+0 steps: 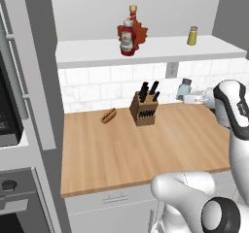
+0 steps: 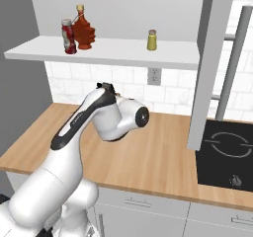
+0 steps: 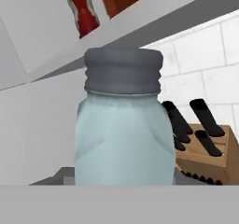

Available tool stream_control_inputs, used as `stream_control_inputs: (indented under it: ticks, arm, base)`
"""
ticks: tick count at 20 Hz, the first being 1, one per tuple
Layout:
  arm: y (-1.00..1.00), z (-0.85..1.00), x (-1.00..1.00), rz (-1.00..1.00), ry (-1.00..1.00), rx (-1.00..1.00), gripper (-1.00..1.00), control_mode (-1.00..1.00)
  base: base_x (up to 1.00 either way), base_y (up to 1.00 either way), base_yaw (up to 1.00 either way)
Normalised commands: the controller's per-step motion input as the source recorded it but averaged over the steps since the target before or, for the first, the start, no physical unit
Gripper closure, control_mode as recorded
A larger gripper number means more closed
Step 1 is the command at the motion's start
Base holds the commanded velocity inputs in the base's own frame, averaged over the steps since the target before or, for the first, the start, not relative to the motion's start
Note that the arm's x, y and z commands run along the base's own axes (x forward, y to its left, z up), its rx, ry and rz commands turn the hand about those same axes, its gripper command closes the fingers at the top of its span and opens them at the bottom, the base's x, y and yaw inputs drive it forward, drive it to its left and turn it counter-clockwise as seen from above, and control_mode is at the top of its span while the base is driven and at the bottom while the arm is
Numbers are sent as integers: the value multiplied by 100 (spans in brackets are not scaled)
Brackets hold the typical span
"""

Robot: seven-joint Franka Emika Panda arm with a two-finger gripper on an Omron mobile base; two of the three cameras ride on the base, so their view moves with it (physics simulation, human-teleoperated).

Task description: Put the shaker and condiment bottle from the counter next to their counterparts in the cabinet.

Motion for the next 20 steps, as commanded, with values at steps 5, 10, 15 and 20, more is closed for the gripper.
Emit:
stream_control_inputs:
  ticks: [5, 10, 15, 20]
  arm:
    - [-22, 37, -2, -7, 0, 0, 100, -100]
    - [-28, 47, 0, -6, 0, 0, 100, -100]
    - [-27, 49, 0, -6, 0, 0, 100, -100]
    - [-24, 47, 0, -7, 0, -2, 100, -100]
  base:
    - [0, 0, 0]
    - [0, 0, 0]
    - [0, 0, 0]
    - [0, 0, 0]
